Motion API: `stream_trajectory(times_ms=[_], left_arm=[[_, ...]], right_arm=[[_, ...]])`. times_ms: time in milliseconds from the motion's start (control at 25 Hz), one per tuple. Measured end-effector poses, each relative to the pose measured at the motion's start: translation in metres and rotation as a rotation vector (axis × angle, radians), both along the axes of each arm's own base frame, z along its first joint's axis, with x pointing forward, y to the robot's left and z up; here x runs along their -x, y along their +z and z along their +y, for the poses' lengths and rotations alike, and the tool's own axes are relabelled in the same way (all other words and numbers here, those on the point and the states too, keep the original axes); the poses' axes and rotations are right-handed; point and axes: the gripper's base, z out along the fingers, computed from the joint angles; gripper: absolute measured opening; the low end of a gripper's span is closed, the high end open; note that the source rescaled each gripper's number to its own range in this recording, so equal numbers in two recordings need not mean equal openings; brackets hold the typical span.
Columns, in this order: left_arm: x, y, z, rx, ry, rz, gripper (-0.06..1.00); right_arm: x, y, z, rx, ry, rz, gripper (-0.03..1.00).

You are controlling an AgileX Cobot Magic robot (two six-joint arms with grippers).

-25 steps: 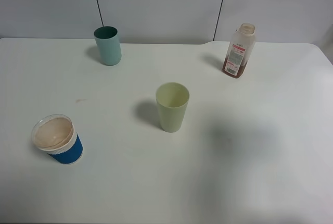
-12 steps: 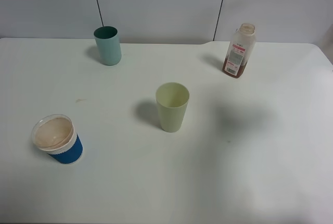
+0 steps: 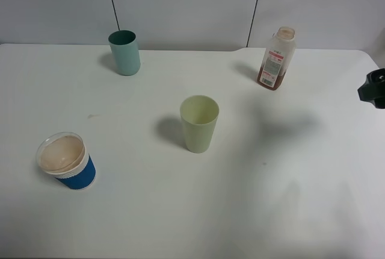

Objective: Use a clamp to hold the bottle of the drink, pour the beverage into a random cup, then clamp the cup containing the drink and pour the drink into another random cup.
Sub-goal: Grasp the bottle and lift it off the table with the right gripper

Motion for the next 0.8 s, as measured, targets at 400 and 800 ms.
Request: stream_trajectory(times_ms=[400,800], left_arm=[[0.000,0.000,0.000,0.000,0.000,0.000,0.87],[0.000,0.000,0.000,0.000,0.000,0.000,0.87]], right_arm=[[-0.043,-0.037,0.000,0.056,0.100,0.023,1.00],[-0.054,-0.049,-0.016,0.218,0.212,0.041,1.00]])
